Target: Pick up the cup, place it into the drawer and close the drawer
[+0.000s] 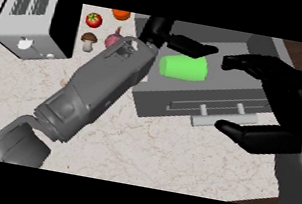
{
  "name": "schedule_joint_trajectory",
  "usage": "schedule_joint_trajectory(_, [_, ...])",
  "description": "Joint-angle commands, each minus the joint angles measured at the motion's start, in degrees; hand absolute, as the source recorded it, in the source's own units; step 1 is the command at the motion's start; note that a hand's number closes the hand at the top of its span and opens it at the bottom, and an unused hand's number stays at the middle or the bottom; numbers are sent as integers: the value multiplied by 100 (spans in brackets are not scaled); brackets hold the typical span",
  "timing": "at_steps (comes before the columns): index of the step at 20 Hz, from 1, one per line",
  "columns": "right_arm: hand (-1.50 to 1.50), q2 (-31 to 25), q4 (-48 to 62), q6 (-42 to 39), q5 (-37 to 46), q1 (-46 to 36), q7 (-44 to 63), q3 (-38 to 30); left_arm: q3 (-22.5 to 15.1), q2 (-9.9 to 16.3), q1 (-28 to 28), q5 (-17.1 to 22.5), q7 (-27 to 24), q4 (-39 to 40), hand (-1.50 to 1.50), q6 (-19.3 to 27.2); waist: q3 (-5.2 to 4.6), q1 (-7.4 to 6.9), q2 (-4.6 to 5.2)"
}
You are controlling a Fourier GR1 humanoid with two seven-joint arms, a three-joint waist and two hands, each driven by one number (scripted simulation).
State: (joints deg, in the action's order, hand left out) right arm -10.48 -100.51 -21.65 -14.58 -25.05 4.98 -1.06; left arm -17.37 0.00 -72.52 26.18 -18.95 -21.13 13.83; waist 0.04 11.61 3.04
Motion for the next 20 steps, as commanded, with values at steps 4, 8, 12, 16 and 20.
schedule_joint_trajectory(4, [150,-576,62,-1285,-474,125,489,618,261,0,154,748,-804,-280,-150,77,-9,-212,-93])
schedule_joint_trajectory(8, [150,-980,-89,-1671,307,433,672,1211,303,0,-150,894,-823,-131,-150,397,-2,-338,-135])
schedule_joint_trajectory(12, [-150,-1380,-424,-1485,1359,759,491,1161,315,0,101,1018,-1081,-26,-150,430,1,-590,-211])
schedule_joint_trajectory(16, [-150,-1309,-216,-929,2616,1024,125,1461,331,0,193,1156,-1257,-93,-150,303,2,-855,-231])
schedule_joint_trajectory(20, [-150,-910,1008,-347,3537,768,-64,1921,401,217,389,1223,-1161,-334,-150,-98,-1,-1223,-253])
